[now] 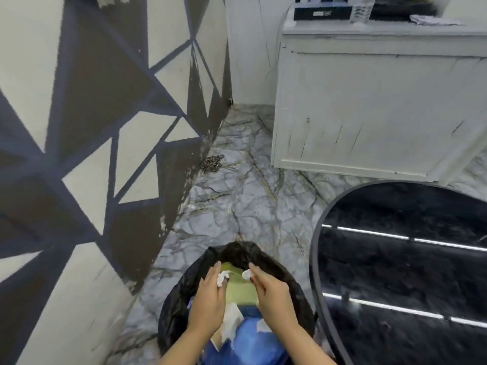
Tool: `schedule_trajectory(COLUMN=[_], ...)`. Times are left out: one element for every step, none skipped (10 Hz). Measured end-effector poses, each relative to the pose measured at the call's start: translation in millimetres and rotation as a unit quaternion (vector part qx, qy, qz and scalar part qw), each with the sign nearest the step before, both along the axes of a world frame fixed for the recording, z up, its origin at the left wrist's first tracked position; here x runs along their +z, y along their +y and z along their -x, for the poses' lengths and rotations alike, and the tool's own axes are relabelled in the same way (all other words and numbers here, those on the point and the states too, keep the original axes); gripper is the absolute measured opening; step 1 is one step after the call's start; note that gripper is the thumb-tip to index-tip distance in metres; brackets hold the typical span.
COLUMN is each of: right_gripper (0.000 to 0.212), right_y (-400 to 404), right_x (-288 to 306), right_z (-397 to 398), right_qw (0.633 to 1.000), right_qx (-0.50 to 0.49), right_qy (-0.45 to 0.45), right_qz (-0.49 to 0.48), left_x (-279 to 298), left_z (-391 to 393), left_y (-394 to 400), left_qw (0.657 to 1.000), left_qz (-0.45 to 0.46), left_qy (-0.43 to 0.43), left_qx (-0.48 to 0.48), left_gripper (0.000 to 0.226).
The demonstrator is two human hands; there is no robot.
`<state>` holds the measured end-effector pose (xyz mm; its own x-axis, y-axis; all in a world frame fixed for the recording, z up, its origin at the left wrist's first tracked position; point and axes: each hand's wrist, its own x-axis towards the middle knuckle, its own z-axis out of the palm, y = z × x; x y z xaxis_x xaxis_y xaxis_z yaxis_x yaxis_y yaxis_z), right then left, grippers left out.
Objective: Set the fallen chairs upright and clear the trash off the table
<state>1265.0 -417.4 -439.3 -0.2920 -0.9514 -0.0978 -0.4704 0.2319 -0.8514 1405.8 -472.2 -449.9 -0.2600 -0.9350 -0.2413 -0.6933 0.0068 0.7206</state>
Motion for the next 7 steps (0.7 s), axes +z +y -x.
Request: schedule_trajectory(right_gripper=[0.033,0.032,0.031,0.030,0.033,0.036,0.038], right_y=[3,4,6,8,12,13,11], right_x=[-51,-101,-151,-188,-214,-220,-215], right_z=[-6,3,14,18,17,18,17], right_qw=[0.998,0.993,0.989,0.988,0.991,0.989,0.990], right_qx=[-0.024,-0.070,-0.104,-0.123,-0.104,-0.085,-0.099], right_qy=[-0.016,-0.043,-0.029,-0.007,0.023,0.107,0.104], right_qz=[-0.051,-0.088,-0.097,-0.093,-0.084,-0.056,-0.014], left_x=[-44,-92,-137,-170,-193,-199,-194], left_z=[-18,-26,-27,-27,-28,-28,-29], left_y=[-6,-11,-14,-14,-10,-8,-8], left_qw=[1.000,0.998,0.996,0.992,0.986,0.980,0.979], left_qz=[-0.018,-0.043,-0.042,-0.039,-0.033,-0.029,-0.014], left_qy=[-0.016,-0.054,-0.077,-0.110,-0.146,-0.184,-0.192], left_qx=[-0.002,-0.009,-0.028,-0.051,-0.069,-0.070,-0.072], left_gripper=[0.050,0.051,0.053,0.053,0.058,0.078,0.088])
